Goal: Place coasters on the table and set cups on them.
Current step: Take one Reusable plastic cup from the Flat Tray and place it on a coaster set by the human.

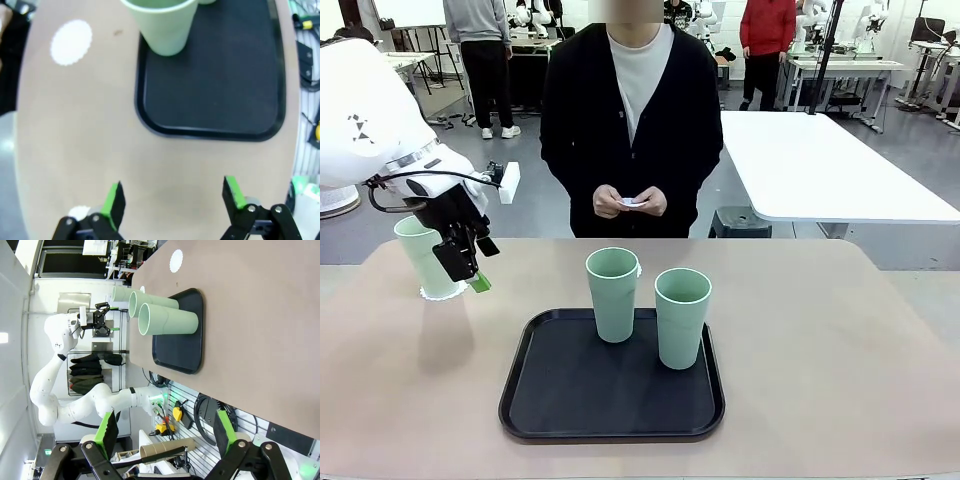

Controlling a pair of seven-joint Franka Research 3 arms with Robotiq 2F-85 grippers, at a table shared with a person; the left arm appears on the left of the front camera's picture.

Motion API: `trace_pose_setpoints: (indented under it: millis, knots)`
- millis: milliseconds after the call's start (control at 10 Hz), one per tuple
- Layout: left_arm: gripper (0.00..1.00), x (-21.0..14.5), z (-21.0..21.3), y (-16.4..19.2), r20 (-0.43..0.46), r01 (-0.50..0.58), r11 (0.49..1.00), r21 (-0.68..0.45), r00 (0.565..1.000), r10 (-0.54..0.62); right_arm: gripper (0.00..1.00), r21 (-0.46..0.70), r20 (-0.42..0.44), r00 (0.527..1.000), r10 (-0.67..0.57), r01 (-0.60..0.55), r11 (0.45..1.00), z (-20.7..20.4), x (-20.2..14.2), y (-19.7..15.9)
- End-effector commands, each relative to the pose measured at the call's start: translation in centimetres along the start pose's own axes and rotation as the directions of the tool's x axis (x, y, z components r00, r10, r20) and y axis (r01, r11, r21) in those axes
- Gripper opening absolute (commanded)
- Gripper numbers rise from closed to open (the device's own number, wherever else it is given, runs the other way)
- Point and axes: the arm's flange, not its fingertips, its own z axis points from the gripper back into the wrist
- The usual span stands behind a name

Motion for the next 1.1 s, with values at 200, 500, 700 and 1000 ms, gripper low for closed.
trace_pose_setpoints:
  millis: [200, 500, 700, 1000]
  knots:
    - [1.0, 0.1, 0.6, -0.2, 0.003, -0.003, 1.0, 0.01, 1.0, 0.003, 1.0, 0.009, -0.001, 1.0, 0.003, -0.003, 1.0, 0.0, 0.0, -0.1]
    - [1.0, -0.2, -0.7, 2.1, 0.121, 0.11, 0.992, -0.058, 0.987, -0.102, 1.0, 0.009, -0.001, 1.0, 0.003, -0.003, 1.0, 0.0, 0.0, -0.1]
    - [1.0, -0.1, -2.1, 4.3, 0.367, 0.215, 0.971, -0.105, 0.916, -0.163, 1.0, 0.009, -0.001, 1.0, 0.003, -0.003, 1.0, 0.0, 0.0, -0.1]
    - [1.0, -2.1, -3.6, 5.0, 0.657, 0.311, 0.947, -0.082, 0.731, -0.183, 1.0, 0.009, -0.001, 1.0, 0.003, -0.003, 1.0, 0.0, 0.0, -0.1]
